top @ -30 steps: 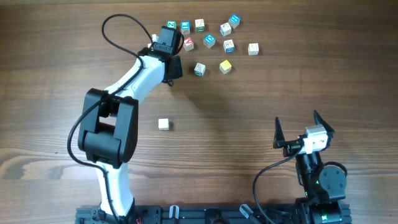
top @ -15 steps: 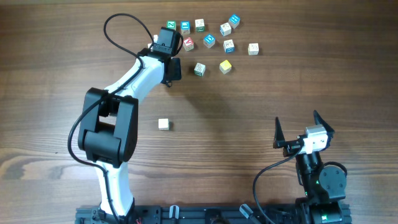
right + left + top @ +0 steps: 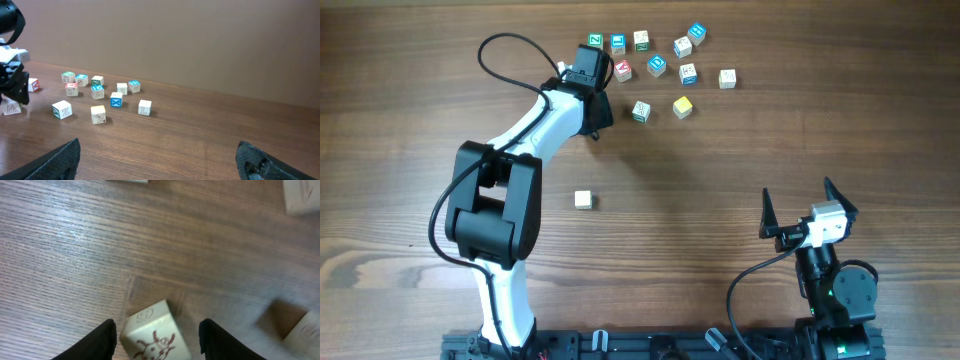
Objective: Form a horizontal line
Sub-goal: 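Lower the left gripper and grasp the white ladybug '6' block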
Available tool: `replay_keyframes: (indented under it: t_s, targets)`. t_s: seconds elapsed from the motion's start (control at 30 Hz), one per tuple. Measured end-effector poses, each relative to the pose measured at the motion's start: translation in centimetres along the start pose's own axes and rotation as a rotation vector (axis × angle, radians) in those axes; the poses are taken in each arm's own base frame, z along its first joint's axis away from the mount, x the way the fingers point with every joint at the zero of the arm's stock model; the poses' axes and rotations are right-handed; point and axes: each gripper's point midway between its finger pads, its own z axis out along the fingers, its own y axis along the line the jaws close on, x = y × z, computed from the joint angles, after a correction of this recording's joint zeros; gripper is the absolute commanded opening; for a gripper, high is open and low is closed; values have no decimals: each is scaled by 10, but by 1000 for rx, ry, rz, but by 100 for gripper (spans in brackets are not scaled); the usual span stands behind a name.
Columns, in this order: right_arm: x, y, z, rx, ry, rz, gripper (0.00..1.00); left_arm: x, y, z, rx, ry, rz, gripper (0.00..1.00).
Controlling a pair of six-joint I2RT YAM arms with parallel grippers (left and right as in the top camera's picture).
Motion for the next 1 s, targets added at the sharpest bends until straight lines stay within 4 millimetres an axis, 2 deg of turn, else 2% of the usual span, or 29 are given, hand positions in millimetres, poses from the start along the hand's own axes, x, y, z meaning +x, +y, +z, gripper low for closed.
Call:
replay_keyframes:
  t_s: [0.1, 0.13, 0.2, 0.43, 0.5, 0.57, 0.6, 0.7, 1.0]
  targets:
    - [0, 0, 0, 0, 0, 0, 100, -3, -3, 0, 12, -12, -103, 62]
    - [0, 0, 0, 0, 0, 0, 100, -4, -3, 0, 14, -13, -134, 59]
    - [0, 0, 0, 0, 0, 0, 100, -4, -3, 0, 15, -13, -172, 45]
    - [0, 0, 0, 0, 0, 0, 100, 1, -1, 0, 5, 5, -194, 46]
    - [0, 0, 0, 0, 0, 0, 100, 1, -1, 0, 4, 7, -195, 39]
    - [0, 0, 0, 0, 0, 0, 100, 1, -1, 0, 4, 7, -201, 26]
    - [0, 0, 0, 0, 0, 0, 100, 1, -1, 0, 4, 7, -204, 27]
    - [0, 0, 0, 0, 0, 0, 100, 0, -1, 0, 7, 3, -209, 42]
    - [0, 0, 0, 0, 0, 0, 100, 5, 1, 0, -6, 19, -209, 34]
